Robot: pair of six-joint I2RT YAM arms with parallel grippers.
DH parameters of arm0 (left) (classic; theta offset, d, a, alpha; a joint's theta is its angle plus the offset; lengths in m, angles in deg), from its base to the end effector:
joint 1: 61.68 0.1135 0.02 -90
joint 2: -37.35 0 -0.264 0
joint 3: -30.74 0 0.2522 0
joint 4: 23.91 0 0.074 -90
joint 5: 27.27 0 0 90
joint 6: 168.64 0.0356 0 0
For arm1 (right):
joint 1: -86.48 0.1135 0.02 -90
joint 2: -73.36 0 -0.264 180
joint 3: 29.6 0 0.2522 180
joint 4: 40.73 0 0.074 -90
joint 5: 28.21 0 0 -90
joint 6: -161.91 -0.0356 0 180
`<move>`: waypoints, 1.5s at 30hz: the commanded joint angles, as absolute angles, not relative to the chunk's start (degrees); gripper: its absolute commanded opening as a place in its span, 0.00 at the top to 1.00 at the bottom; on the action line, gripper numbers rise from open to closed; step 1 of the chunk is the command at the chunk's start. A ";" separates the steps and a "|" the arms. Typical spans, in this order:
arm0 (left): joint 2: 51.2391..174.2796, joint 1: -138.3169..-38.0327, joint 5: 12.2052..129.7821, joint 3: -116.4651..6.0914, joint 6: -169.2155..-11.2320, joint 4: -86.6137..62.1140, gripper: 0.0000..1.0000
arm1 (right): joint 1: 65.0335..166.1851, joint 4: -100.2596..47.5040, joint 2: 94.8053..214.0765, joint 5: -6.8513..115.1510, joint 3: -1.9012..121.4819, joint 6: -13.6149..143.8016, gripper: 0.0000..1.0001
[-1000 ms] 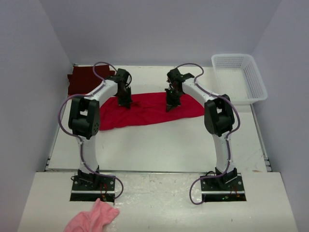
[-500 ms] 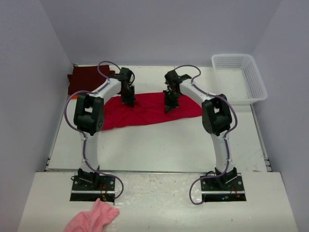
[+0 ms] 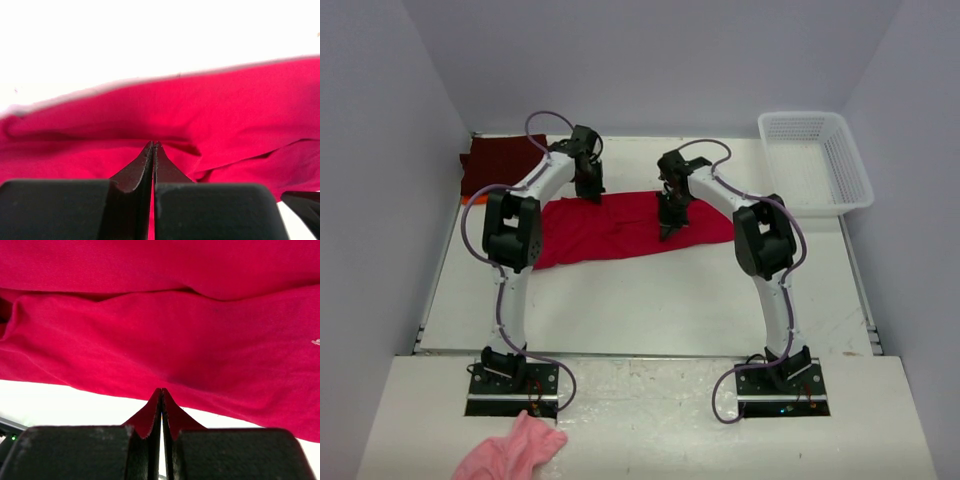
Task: Fold and stack the t-shirts
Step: Fold the other side of the tshirt into a rectangle, then rotate the tshirt 90 degrees
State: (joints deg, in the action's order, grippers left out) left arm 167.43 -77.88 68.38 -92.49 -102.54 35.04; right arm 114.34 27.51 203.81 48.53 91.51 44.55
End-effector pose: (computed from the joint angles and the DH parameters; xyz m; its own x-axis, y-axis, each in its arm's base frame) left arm 0.4650 -0.1387 0.1856 -0.9290 -0.1499 -0.3384 -0.0656 0.9665 -0.2482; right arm 0.4060 0.2238 0.1674 -0.9959 -0.0204 -0.0881 -0.0459 0.9535 0.2978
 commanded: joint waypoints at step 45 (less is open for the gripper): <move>158.64 -78.46 61.86 -81.72 -102.02 39.16 1.00 | 106.70 33.94 209.59 52.39 105.80 52.22 1.00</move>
State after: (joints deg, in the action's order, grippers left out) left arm 157.77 -78.89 61.21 -78.63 -100.75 38.80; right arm 106.36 33.71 209.67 55.59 104.40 52.23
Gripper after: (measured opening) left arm 0.002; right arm 0.003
